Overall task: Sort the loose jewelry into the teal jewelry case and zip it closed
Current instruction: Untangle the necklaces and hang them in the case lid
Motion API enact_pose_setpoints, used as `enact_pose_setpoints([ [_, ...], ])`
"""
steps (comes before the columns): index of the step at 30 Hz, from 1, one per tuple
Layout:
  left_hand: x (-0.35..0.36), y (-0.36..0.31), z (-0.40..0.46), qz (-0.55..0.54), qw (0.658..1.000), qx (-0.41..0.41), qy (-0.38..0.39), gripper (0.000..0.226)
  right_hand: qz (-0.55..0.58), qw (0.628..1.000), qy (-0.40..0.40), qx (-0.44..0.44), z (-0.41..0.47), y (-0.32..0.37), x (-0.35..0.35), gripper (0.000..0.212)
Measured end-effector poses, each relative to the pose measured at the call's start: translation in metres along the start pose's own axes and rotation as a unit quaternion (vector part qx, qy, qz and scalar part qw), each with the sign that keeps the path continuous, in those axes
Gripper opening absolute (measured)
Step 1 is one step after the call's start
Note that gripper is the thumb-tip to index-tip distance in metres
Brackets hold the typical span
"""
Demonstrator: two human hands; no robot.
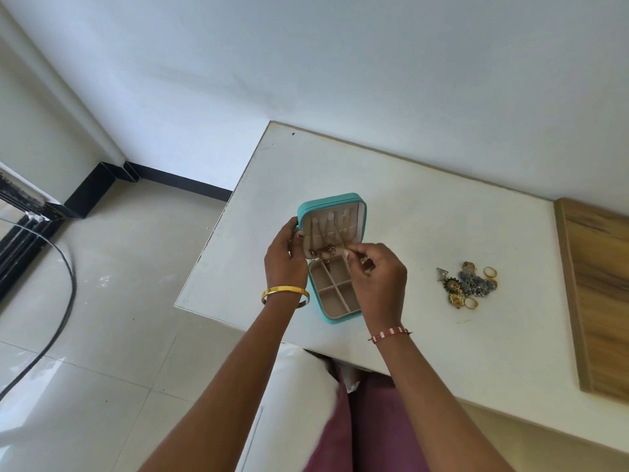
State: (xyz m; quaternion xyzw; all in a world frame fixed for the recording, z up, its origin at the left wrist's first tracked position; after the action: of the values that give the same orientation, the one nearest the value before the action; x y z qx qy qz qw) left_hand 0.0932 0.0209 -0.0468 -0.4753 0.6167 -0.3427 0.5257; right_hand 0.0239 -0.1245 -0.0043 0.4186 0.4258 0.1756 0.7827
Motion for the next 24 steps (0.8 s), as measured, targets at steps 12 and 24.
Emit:
enact_pose_setpoints([
  [12,0.011,0.031,-0.011,-0.001,0.998,-0.052,0.047,0.032,-0.123,0.984,0.125,0.037,-0.013,-0.012,0.033,0.017],
  [24,0.01,0.036,-0.013,-0.039,0.994,-0.085,0.055,0.034,-0.115,0.98,0.114,0.113,-0.009,-0.012,0.041,0.021],
])
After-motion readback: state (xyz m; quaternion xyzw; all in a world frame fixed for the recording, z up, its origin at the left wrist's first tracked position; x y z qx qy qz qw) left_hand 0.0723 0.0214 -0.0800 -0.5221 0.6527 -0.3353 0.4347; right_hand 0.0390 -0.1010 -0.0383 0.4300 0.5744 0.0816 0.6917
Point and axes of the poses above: each hand's wrist, its own z-axis towards the middle knuckle, its own x-axis out of the palm, y = z × x, the point moved 7 cm from there along z, towards the middle knuckle, and after that the axes turned 7 degrees about z, right-handed, at the moved point
